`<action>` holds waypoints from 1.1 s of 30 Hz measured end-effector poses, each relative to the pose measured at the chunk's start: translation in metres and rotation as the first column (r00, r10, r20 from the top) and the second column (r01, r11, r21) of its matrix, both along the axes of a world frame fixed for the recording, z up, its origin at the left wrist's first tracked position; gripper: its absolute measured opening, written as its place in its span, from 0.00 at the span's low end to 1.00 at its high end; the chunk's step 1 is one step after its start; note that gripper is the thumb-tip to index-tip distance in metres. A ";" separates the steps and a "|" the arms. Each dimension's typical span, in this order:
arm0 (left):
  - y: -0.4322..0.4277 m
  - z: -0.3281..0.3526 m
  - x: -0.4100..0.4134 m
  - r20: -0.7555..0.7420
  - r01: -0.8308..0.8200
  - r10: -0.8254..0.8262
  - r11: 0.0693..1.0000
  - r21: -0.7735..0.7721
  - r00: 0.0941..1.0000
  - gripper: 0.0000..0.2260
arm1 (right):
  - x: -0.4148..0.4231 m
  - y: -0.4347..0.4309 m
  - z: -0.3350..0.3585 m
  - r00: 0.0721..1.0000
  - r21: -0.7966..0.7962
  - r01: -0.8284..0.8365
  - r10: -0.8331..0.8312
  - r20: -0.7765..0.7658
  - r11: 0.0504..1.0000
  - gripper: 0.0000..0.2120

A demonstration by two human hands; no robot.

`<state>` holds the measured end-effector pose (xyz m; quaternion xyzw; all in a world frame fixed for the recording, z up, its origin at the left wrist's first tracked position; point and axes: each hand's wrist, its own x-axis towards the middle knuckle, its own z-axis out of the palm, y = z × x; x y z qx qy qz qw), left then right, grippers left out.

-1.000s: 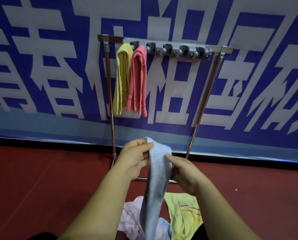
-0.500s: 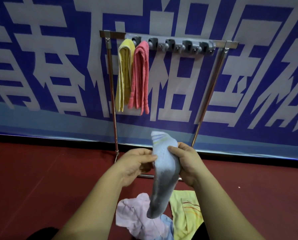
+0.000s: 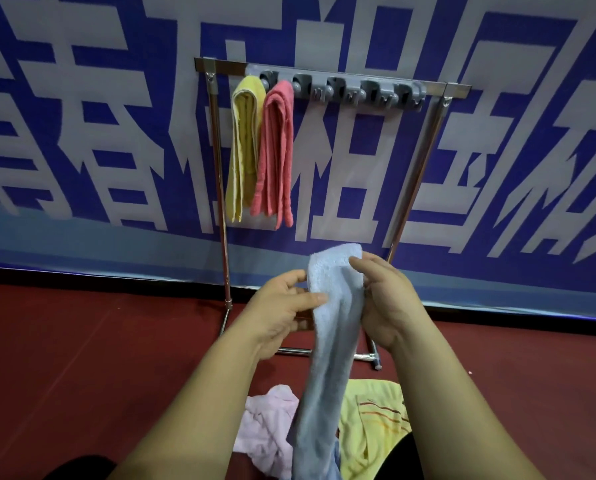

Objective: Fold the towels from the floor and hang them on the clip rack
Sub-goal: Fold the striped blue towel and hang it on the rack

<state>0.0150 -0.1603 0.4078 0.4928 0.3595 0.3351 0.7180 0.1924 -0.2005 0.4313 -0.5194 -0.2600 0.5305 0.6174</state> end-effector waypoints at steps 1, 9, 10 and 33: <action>0.002 0.003 0.000 0.031 -0.016 0.016 1.000 -0.004 0.999 0.15 | 0.000 -0.004 -0.002 0.999 0.001 -0.050 0.050 -0.004 0.999 0.14; 0.006 0.014 -0.010 0.109 -0.036 0.043 0.998 -0.059 0.993 0.22 | 0.003 -0.021 -0.025 0.971 -0.035 -0.209 0.212 0.115 0.977 0.09; 0.007 0.014 -0.013 0.119 -0.015 0.023 0.997 -0.071 0.993 0.24 | 0.002 -0.019 -0.021 0.969 -0.023 -0.203 0.204 0.137 0.979 0.09; 0.006 0.004 -0.009 0.227 -0.177 0.234 0.953 -0.245 0.945 0.09 | -0.006 -0.021 -0.021 0.943 0.011 -0.293 0.287 0.168 0.956 0.11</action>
